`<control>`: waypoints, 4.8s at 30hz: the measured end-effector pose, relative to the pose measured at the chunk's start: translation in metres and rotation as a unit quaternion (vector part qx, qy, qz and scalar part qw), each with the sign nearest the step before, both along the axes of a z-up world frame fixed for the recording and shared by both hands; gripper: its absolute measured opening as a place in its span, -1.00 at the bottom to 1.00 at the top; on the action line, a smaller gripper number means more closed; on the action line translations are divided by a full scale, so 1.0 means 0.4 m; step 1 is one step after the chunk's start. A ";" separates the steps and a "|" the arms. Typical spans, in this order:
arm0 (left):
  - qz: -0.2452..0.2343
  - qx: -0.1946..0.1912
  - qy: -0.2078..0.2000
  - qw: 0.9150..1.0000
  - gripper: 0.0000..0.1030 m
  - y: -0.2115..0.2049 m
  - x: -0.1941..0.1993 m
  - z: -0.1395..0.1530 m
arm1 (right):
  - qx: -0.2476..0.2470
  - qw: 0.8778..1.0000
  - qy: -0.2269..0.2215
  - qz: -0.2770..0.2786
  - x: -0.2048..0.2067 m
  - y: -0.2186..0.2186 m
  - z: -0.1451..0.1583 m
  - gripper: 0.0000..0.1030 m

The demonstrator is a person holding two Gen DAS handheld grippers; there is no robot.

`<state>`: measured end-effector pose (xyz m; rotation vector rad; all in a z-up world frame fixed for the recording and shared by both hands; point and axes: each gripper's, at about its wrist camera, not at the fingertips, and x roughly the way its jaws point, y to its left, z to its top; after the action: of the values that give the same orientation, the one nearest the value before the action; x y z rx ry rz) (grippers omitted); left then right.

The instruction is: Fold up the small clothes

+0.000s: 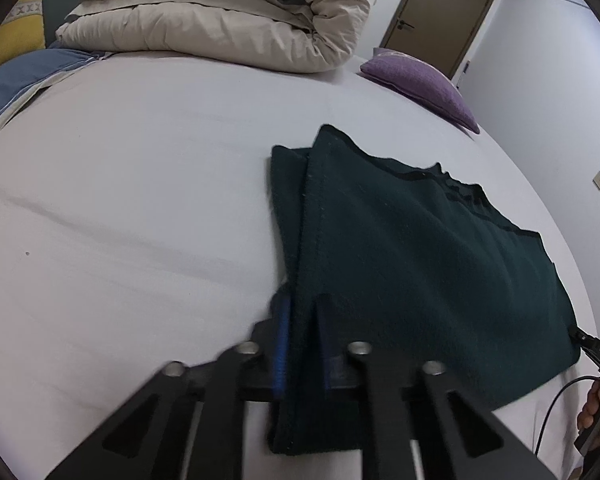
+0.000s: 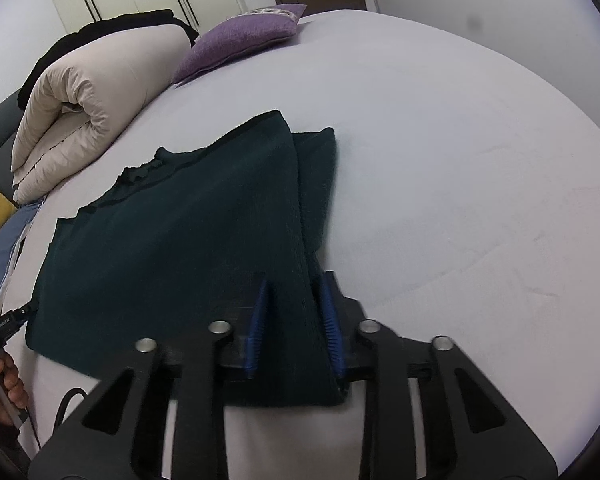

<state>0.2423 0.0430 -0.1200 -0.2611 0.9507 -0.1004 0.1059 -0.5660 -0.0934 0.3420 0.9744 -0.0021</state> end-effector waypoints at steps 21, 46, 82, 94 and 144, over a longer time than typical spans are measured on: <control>0.012 -0.010 0.007 1.000 -0.86 0.020 -0.023 -0.038 | 0.052 0.997 -0.001 -0.059 -0.059 -0.047 -0.026 -0.93; 0.036 0.026 -0.054 0.998 -0.44 0.013 -0.036 0.091 | 0.032 0.989 -0.040 -0.136 -0.118 -0.092 0.054 0.16; -0.045 0.055 -0.069 0.995 0.17 -0.229 0.114 0.068 | 0.265 0.954 -0.115 -0.082 0.161 0.031 -0.024 -0.29; -0.055 0.087 -0.032 0.994 0.25 -0.216 0.037 -0.037 | 0.306 0.952 -0.011 0.012 0.127 0.238 -0.212 -0.51; -0.048 0.001 -0.025 0.999 0.00 -0.161 0.038 0.029 | 0.297 0.948 -0.049 -0.106 0.313 0.132 -0.196 -0.22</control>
<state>0.2574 -0.0213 -0.1086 -0.2099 0.9127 -0.1928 0.2311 -0.5131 -0.1716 0.9926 0.8196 0.1133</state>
